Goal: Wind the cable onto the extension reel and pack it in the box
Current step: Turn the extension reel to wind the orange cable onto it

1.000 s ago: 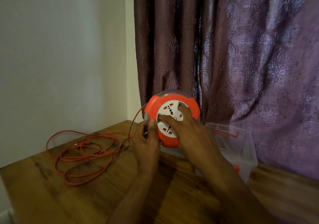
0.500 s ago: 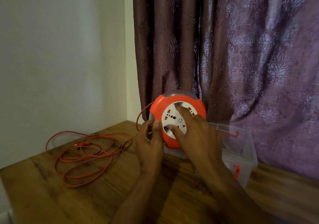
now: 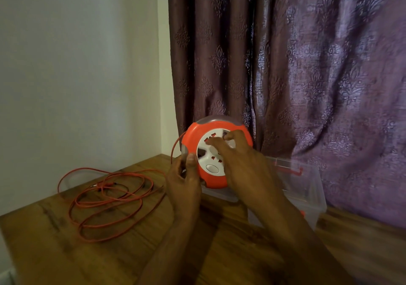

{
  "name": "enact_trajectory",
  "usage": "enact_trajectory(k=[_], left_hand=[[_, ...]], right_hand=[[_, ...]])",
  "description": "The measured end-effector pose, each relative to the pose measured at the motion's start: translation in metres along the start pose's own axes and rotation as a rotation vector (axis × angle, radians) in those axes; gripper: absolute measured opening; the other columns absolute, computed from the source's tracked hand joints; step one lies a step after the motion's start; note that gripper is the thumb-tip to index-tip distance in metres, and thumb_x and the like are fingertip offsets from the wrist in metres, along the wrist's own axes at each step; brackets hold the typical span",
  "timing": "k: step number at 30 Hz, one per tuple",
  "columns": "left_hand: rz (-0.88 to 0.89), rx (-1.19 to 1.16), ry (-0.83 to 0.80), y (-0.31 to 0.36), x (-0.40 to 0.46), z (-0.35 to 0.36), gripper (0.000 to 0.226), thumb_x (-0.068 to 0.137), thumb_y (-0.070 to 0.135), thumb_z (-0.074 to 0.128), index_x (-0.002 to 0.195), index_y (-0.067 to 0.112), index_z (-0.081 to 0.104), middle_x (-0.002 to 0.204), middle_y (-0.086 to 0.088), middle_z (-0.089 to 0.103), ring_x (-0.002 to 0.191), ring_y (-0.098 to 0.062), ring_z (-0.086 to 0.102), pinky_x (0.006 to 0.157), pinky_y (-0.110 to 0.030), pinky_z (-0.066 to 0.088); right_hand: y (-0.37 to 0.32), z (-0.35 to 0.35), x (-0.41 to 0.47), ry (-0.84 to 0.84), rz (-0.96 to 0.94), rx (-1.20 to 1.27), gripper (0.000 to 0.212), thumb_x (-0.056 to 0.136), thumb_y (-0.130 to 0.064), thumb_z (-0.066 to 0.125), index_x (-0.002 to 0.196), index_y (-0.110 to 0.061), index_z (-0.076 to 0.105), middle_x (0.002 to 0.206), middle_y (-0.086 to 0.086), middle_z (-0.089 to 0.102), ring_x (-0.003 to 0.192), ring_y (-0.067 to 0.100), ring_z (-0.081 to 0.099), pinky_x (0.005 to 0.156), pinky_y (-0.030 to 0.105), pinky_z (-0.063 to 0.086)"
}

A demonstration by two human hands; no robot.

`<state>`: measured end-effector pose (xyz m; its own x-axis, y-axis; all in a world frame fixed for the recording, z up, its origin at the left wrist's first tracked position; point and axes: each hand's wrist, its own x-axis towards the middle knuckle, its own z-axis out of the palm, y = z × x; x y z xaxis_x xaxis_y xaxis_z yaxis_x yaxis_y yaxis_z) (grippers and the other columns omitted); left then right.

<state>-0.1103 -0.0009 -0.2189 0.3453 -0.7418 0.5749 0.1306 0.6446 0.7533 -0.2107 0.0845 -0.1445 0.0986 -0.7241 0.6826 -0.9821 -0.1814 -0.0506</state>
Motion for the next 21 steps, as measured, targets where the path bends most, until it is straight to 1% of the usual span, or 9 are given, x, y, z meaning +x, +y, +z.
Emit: enact_trajectory(k=[3, 5, 7, 9, 12, 15, 17, 19, 21], left_hand=[[0.008, 0.006, -0.004, 0.000, 0.001, -0.001, 0.025, 0.093, 0.056, 0.049, 0.098, 0.042, 0.068, 0.095, 0.012, 0.075, 0.088, -0.013, 0.073, 0.071, -0.042, 0.063], [0.009, 0.002, -0.012, 0.000, 0.000, 0.000, 0.028, 0.092, 0.056, 0.050, 0.100, 0.037, 0.069, 0.096, 0.010, 0.075, 0.088, -0.013, 0.073, 0.071, -0.041, 0.063], [0.008, -0.003, -0.018, 0.001, -0.001, 0.000, 0.038, 0.090, 0.058, 0.050, 0.104, 0.029, 0.070, 0.097, 0.008, 0.075, 0.087, -0.012, 0.073, 0.070, -0.038, 0.064], [0.003, -0.011, -0.022, 0.001, -0.002, 0.000, 0.043, 0.089, 0.060, 0.050, 0.108, 0.027, 0.070, 0.098, 0.008, 0.075, 0.088, -0.011, 0.073, 0.069, -0.035, 0.064], [0.002, -0.017, -0.031, 0.001, -0.002, 0.001, 0.043, 0.089, 0.059, 0.050, 0.110, 0.027, 0.070, 0.098, 0.009, 0.075, 0.088, -0.010, 0.073, 0.069, -0.036, 0.064], [0.003, -0.016, -0.035, 0.002, -0.002, 0.001, 0.035, 0.089, 0.059, 0.051, 0.104, 0.034, 0.070, 0.098, 0.011, 0.075, 0.088, -0.010, 0.073, 0.069, -0.038, 0.063], [0.011, -0.010, -0.037, 0.002, -0.002, 0.001, 0.026, 0.090, 0.058, 0.051, 0.100, 0.041, 0.069, 0.098, 0.013, 0.075, 0.090, -0.011, 0.072, 0.068, -0.037, 0.063], [0.019, -0.012, -0.039, 0.004, -0.003, 0.002, 0.020, 0.088, 0.060, 0.051, 0.096, 0.049, 0.066, 0.097, 0.021, 0.073, 0.090, -0.007, 0.072, 0.064, -0.026, 0.061], [0.028, -0.010, -0.043, 0.006, -0.004, 0.002, 0.021, 0.086, 0.063, 0.050, 0.095, 0.050, 0.065, 0.096, 0.028, 0.071, 0.090, -0.001, 0.070, 0.059, -0.015, 0.056]], right_hand=[[0.001, 0.004, -0.002, -0.115, -0.003, -0.042, 0.055, 0.090, -0.028, 0.053, 0.137, -0.047, 0.032, 0.156, 0.002, 0.010, 0.124, 0.036, 0.046, 0.091, 0.046, 0.047], [0.003, 0.005, -0.003, -0.147, 0.009, -0.038, 0.058, 0.089, -0.028, 0.054, 0.137, -0.049, 0.029, 0.158, 0.001, 0.003, 0.129, 0.037, 0.041, 0.096, 0.048, 0.044], [0.005, 0.007, -0.003, -0.158, 0.015, -0.045, 0.058, 0.089, -0.031, 0.054, 0.137, -0.050, 0.028, 0.158, 0.002, 0.002, 0.130, 0.037, 0.039, 0.097, 0.048, 0.043], [0.005, 0.009, -0.003, -0.147, 0.019, -0.051, 0.057, 0.089, -0.034, 0.055, 0.137, -0.050, 0.030, 0.158, 0.003, 0.004, 0.129, 0.037, 0.040, 0.096, 0.048, 0.045], [0.006, 0.012, -0.003, -0.105, 0.033, -0.063, 0.057, 0.088, -0.039, 0.057, 0.136, -0.051, 0.029, 0.155, 0.004, 0.009, 0.124, 0.038, 0.046, 0.091, 0.047, 0.049], [0.008, 0.013, -0.002, -0.090, 0.083, -0.060, 0.061, 0.088, -0.042, 0.056, 0.138, -0.052, 0.022, 0.149, 0.006, 0.017, 0.117, 0.037, 0.051, 0.086, 0.045, 0.051], [0.009, 0.015, -0.002, -0.040, 0.108, -0.073, 0.061, 0.090, -0.043, 0.053, 0.139, -0.052, 0.019, 0.139, 0.006, 0.028, 0.109, 0.034, 0.056, 0.080, 0.042, 0.053], [0.010, 0.015, -0.003, 0.010, 0.132, -0.053, 0.060, 0.089, -0.048, 0.051, 0.139, -0.051, 0.019, 0.132, 0.006, 0.037, 0.105, 0.032, 0.058, 0.075, 0.041, 0.053], [0.010, 0.016, -0.003, 0.039, 0.152, -0.025, 0.060, 0.088, -0.053, 0.051, 0.139, -0.049, 0.020, 0.131, 0.005, 0.044, 0.105, 0.031, 0.059, 0.076, 0.040, 0.053]])
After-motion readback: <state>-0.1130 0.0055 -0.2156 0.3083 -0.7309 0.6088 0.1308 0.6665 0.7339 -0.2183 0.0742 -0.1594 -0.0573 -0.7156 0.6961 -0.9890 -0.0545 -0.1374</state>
